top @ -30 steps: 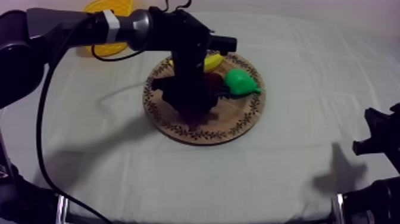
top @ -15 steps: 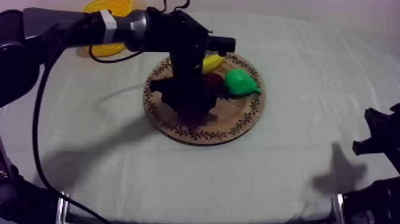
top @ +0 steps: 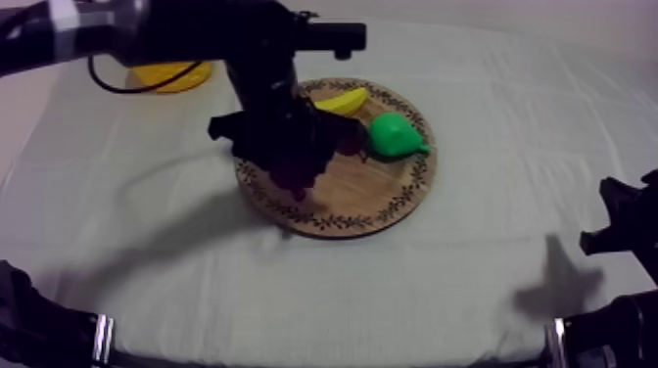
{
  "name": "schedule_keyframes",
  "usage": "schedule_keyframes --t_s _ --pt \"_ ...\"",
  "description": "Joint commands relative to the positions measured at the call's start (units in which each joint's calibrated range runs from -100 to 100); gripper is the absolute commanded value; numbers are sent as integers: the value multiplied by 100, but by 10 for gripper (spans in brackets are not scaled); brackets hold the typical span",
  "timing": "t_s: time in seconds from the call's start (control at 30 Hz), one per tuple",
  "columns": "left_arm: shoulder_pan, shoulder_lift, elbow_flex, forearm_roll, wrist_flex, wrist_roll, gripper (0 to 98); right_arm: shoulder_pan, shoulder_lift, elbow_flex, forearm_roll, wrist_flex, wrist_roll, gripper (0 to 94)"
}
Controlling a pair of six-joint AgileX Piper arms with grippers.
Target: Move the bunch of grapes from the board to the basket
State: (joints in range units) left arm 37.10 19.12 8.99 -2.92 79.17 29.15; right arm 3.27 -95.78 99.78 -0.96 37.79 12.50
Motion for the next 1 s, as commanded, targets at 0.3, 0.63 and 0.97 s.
schedule_keyframes --t_s 0.3,0.63,0.97 --pt "-554 -2131 1159 -83 254 -214 441 3 2 -1 0 -5 -7 3" --pt "-1574 -3314 2422 -239 293 -639 447 3 2 -1 0 -5 -7 3" --pt "-2215 -2584 1203 -269 357 -805 452 3 2 -1 0 -5 -7 3"
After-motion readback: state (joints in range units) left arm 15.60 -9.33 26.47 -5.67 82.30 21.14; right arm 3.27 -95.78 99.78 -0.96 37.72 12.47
